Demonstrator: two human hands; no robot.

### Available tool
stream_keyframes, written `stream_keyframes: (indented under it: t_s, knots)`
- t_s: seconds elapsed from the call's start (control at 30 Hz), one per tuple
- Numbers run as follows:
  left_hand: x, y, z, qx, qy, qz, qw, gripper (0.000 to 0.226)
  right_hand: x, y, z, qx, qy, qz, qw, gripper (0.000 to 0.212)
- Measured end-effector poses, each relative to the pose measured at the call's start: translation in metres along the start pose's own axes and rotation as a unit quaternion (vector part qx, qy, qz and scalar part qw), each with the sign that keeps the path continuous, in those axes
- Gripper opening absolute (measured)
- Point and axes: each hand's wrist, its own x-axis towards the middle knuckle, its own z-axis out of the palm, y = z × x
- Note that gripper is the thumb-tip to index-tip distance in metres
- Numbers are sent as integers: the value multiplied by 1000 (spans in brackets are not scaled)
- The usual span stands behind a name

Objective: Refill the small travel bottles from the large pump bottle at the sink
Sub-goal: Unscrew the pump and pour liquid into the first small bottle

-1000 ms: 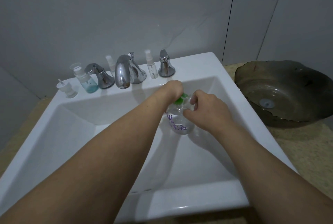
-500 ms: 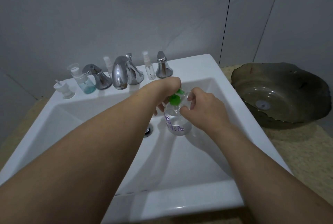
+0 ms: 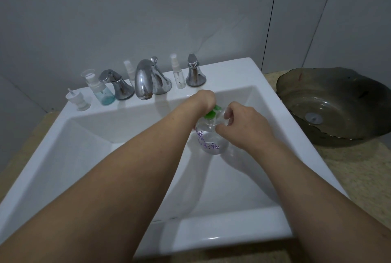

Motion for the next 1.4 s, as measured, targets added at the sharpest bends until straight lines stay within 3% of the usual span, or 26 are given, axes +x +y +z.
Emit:
stream_keyframes:
  t_s: [0.17,0.33,0.8,0.93,1.17,1.4]
  knots:
    - [-4,-3,-1,6,13,-19,1000,31,1,-1,-1,2,14,-11,1000,29]
    - [-1,-1,-10,25,-4,-29,999,40,0,-4,-3,22,38,-16,999,27]
    - [-5,-1,3,63,30,1,998,25,-1,-2,-2,7,5,-8,1000,28]
    - [-3,0,4,60,33,-9,998,35,0,1,-1,5,-3,1,1000,30]
    - [-1,-4,-5,-6,1,-31,999,32,0,-2,-1,5,23,-17,1000,30]
    - [5,-3,-12,5,-22,-42,999,40,0,-4,-3,19,37,-26,999,30]
